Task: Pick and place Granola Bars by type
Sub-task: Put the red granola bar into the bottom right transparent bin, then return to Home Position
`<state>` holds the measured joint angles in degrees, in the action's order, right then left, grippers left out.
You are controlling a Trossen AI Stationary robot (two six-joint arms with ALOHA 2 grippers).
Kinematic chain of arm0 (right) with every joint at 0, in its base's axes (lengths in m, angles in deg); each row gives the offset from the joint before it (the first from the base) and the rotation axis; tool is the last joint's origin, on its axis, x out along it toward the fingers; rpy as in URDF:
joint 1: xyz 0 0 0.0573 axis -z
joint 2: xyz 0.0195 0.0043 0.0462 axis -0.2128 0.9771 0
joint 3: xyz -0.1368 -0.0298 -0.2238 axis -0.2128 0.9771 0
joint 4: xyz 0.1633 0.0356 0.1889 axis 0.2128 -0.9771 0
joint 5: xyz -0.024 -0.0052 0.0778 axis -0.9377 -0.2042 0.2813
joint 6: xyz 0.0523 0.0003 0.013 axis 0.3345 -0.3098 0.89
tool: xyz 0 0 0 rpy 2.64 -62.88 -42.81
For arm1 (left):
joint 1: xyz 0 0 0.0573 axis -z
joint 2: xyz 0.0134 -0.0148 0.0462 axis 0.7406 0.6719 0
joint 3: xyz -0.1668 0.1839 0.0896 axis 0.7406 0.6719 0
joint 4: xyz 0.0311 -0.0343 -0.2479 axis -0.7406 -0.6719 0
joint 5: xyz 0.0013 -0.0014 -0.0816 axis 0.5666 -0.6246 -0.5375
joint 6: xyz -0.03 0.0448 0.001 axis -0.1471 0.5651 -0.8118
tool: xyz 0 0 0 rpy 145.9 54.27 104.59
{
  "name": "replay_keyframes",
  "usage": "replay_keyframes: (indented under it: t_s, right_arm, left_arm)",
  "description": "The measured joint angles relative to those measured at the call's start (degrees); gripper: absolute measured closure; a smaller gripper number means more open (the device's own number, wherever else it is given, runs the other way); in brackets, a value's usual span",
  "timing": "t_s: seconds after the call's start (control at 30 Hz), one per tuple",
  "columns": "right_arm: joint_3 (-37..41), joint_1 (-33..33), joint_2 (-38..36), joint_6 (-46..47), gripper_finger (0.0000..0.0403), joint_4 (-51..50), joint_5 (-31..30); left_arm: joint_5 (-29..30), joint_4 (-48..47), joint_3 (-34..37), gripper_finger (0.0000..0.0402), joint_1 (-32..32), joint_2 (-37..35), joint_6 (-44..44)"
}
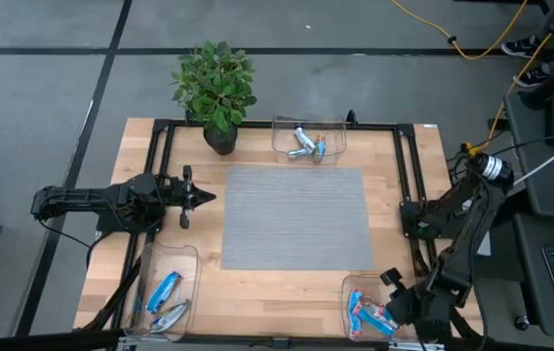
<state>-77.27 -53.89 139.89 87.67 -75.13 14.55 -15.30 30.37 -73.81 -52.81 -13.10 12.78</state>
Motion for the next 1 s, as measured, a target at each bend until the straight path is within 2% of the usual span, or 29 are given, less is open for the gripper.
replay_keyframes:
  t_s: [0.3, 0.5, 0.6, 0.77, 0.9, 1.0]
  right_arm:
    - [8.7, -1.8, 0.0, 6.0, 0.0349, 5.9, 1.5]
    - [9.6, -1.6, -0.4, 6.1, 0.034, 7.6, 2.7]
    - [9.6, -1.1, -1.2, 6.4, 0.0313, 8.3, 2.6]
    - [9.6, 0.4, -3.0, 5.7, 0.0239, 7.5, 1.3]
    - [9.6, 2.8, -4.2, 1.5, 0.0191, 5.4, 0.4]
    - [8.5, 5.9, -4.9, -3.6, 0.0173, 1.8, 0.4]
  left_arm:
    - [0.0, 0.0, 0.0, 0.0394, 0.0, 0.0, 0.0]
    - [0.0, 0.0, 0.0, 0.0389, 0.0, 0.0, 0.0]
    - [0.0, 0.0, 0.0, 0.039, 0.0, 0.0, 0.0]
    - [0.0, 0.0, 0.0, 0.0395, 0.0, 0.0, 0.0]
    - [0.0, 0.0, 0.0, 0.0395, 0.0, 0.0, 0.0]
    - [0.0, 0.0, 0.0, 0.0392, 0.0, 0.0, 0.0]
